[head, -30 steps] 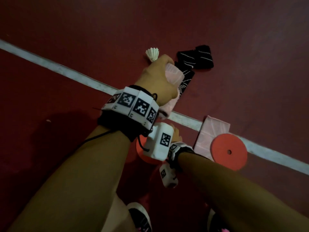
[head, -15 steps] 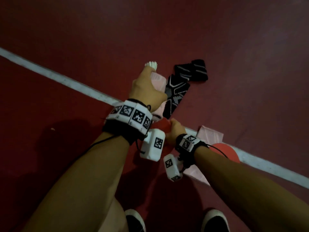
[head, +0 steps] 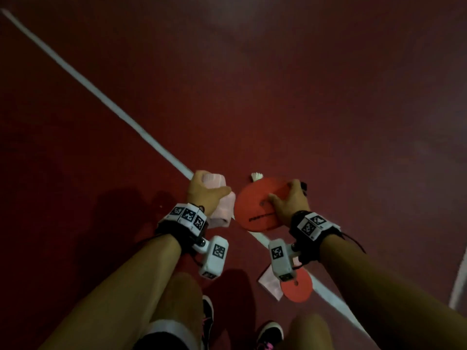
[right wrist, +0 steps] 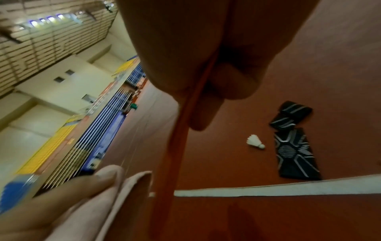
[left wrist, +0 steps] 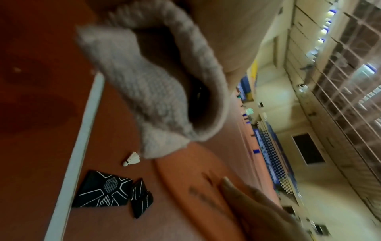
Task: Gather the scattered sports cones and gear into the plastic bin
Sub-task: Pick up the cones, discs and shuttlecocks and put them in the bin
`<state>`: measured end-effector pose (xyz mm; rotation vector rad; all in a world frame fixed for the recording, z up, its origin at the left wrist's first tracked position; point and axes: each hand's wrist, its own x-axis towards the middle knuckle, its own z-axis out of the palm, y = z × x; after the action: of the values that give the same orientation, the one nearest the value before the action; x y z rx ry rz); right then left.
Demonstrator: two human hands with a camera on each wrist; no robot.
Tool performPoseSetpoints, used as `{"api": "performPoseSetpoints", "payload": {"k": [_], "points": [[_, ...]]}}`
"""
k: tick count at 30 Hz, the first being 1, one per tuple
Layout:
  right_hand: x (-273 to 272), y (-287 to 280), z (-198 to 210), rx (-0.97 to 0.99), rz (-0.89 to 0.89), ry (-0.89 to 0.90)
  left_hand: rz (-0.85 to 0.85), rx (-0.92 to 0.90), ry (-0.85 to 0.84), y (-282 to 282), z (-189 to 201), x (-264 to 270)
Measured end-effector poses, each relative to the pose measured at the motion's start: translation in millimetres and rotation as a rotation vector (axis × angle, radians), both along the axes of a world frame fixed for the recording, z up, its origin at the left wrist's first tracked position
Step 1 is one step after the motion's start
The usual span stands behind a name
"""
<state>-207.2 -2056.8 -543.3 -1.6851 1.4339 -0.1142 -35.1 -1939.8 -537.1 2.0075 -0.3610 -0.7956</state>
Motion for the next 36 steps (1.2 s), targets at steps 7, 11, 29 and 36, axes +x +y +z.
{"api": "performPoseSetpoints", "payload": {"k": [7, 11, 29, 36], "points": [[100.3, 75.9, 283.8, -0.088, 0.397, -0.09, 0.249, 0.004, -0.028, 130.2, 252.4, 45.8], [149.3, 146.0, 379.9, -0.162, 0.605, -0.21, 0.448, -0.072, -0.132, 217.8, 351.2, 54.1], [185.6, 786.8, 498.6, 0.309, 1.377, -0.547, 1.475, -0.334, -0.164, 817.4, 449.0, -145.8], [133.2, 1058.4, 491.4, 0.049, 1.638, -0.614, 1.713, -0.429, -0.349, 1028.4, 497.2, -202.0]]}}
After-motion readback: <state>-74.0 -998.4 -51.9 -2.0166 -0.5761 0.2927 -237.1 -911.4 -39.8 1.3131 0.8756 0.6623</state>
